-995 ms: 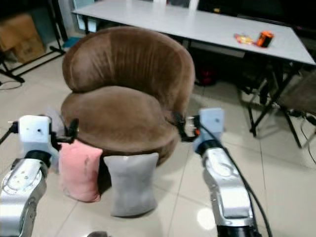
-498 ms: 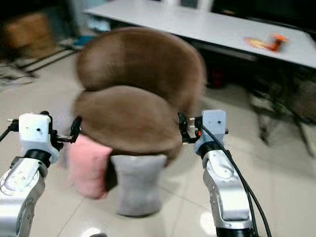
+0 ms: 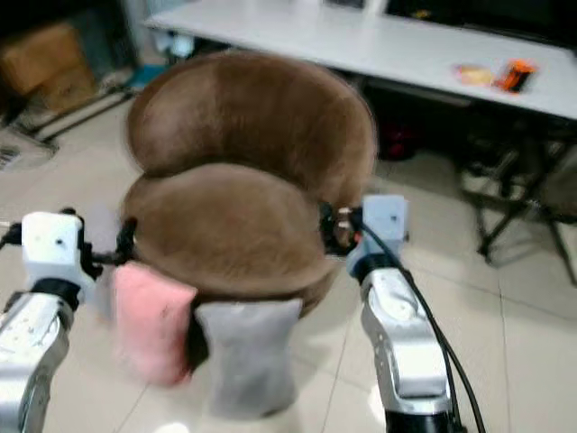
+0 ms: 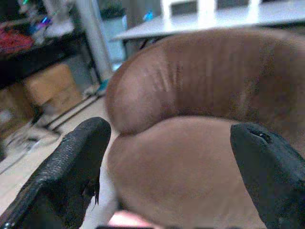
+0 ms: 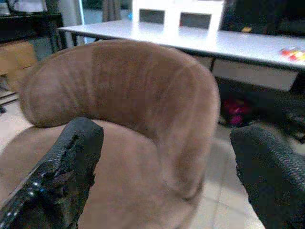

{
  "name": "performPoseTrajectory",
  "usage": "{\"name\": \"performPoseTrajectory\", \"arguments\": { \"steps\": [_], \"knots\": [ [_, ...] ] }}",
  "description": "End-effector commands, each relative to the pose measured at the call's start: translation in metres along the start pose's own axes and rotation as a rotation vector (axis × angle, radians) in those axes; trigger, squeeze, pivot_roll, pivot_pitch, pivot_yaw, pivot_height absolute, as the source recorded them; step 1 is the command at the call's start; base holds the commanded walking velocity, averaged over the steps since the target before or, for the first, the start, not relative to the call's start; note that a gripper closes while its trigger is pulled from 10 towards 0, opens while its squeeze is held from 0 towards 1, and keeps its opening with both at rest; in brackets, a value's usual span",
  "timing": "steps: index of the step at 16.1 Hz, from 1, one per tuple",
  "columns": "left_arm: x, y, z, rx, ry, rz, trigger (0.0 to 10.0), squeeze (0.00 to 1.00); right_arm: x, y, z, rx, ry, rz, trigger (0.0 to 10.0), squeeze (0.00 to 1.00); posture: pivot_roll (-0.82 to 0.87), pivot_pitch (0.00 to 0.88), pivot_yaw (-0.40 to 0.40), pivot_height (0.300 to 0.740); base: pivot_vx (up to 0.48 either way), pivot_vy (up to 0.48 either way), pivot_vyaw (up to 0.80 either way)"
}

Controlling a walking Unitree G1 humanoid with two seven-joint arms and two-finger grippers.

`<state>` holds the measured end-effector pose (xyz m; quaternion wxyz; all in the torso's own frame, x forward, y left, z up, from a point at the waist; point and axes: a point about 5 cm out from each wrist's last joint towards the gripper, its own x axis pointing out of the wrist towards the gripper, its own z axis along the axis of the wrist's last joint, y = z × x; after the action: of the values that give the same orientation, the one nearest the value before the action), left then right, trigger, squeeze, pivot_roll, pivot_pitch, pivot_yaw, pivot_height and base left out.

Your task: Move the pillow to the sofa from floor

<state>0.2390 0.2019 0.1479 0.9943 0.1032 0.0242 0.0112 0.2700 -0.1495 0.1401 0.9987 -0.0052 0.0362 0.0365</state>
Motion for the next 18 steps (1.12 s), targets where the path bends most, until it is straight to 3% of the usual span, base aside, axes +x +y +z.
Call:
{"name": "performPoseTrajectory", "arguments": {
  "steps": [1,2,4,6,10,14,18],
  "knots": [
    [-0.0008,-0.0056,0.0035,0.008,-0.017,-0.023,10.0,0.0,0.0,-0.004,0.0023,-0.019,-0.004,-0.004,10.0,0.18,0.01,0.0,-0.032,0.74,0.352,0.0,0.8],
    [-0.0009,-0.0061,0.0038,0.01,-0.017,-0.027,10.0,0.0,-0.0002,-0.0037,0.0029,-0.034,-0.002,-0.008,10.0,0.34,0.0,0.0,-0.032,0.74,0.352,0.0,0.8],
    [-0.0001,-0.006,0.0039,0.013,-0.017,-0.026,10.0,0.0,0.0001,-0.0043,0.0018,-0.015,0.001,-0.026,10.0,0.29,0.0,0.0,-0.03,0.74,0.349,0.0,0.62],
    [-0.0006,-0.0057,0.0041,0.014,-0.017,-0.027,10.0,0.0,-0.0001,-0.0049,0.002,0.01,0.001,-0.034,10.0,0.0,0.0,0.0,-0.029,0.74,0.343,0.0,0.0],
    [-0.0011,-0.0059,0.004,0.022,-0.017,-0.025,10.0,0.0,-0.0005,-0.0022,0.0002,0.037,0.01,-0.002,10.0,0.0,0.0,0.0,-0.031,0.74,0.323,0.0,0.0],
    [0.0007,-0.0058,0.0056,0.025,-0.028,-0.009,10.0,0.0,0.0009,0.0006,0.0004,0.048,0.024,0.027,10.0,0.0,0.0,0.0,-0.037,0.74,0.0,0.0,0.0],
    [-0.0005,-0.0057,0.0043,0.038,-0.026,-0.006,10.0,0.0,-0.0022,-0.0049,0.0002,0.033,0.015,0.008,10.0,0.0,0.0,0.0,-0.032,0.7,0.0,0.0,0.0]
  ]
}}
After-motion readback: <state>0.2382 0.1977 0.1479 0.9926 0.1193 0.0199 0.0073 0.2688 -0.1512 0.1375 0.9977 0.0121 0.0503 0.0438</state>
